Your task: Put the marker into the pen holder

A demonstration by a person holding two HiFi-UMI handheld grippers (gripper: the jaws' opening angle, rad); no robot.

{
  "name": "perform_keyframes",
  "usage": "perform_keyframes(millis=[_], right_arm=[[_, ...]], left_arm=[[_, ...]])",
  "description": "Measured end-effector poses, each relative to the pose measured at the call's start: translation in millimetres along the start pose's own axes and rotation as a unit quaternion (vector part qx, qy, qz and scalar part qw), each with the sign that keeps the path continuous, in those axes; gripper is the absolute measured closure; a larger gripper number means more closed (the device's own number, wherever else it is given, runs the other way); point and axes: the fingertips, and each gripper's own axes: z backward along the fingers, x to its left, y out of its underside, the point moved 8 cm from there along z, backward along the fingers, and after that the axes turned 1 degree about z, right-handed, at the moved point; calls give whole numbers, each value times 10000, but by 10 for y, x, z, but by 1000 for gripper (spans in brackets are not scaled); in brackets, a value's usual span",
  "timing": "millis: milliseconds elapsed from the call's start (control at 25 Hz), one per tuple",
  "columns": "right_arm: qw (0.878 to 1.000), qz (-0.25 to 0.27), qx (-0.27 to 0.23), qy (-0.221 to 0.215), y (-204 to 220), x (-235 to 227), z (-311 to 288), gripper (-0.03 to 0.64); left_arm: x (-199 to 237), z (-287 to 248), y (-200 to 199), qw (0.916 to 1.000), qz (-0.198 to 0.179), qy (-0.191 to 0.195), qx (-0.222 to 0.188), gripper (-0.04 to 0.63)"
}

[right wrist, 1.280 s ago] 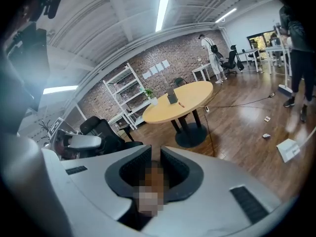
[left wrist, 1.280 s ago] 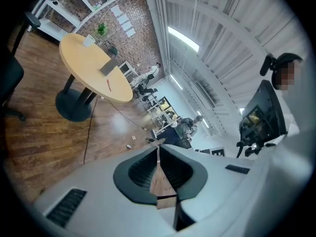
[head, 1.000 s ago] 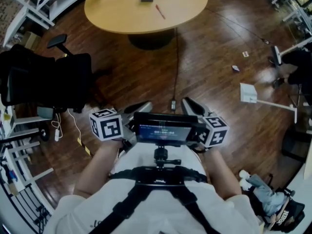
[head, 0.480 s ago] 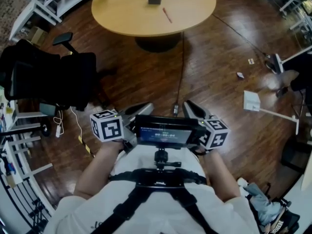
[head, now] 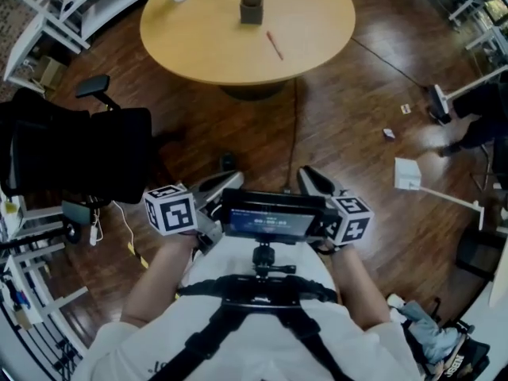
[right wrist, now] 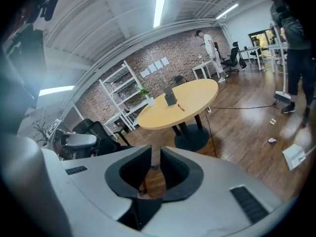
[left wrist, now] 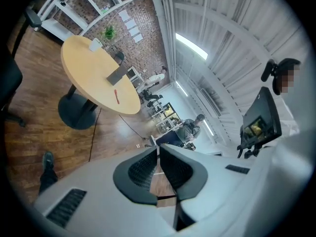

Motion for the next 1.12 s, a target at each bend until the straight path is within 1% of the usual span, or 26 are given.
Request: perform_keyframes(millis=[120, 240, 360, 480, 600, 720, 800, 960, 1120], right_arm=[[10000, -28, -15, 83, -190, 14, -189, 561], [9996, -55, 0, 273, -504, 1, -520, 561], [9989, -116, 11, 446, -791, 54, -802, 561], [9976, -89, 5, 693, -1002, 52, -1028, 561], [9954, 4, 11, 955, -1177, 50, -1254, 540], [9925, 176, 60, 1208, -1314, 28, -1417, 538], [9904, 291, 91, 1350, -1401, -26, -1499, 525], [9873, 567, 189, 1475, -1608, -151, -1705, 518], [9825, 947, 494, 1525, -1828, -450, -1972, 500]], left_arm=[[121, -84, -316, 9998, -68, 149, 102, 594], [305, -185, -828, 9994, -105, 216, 268, 594], [464, -235, -1250, 9981, -90, 415, 441, 594], [614, -272, -1584, 9969, -111, 527, 568, 594], [765, -267, -1897, 9964, -150, 579, 605, 594], [902, -262, -2091, 9955, -112, 669, 655, 594], [976, -286, -2168, 9950, -114, 697, 705, 594], [1059, -313, -2306, 9952, -156, 628, 740, 594], [1099, -444, -2297, 9949, -73, 621, 796, 594]])
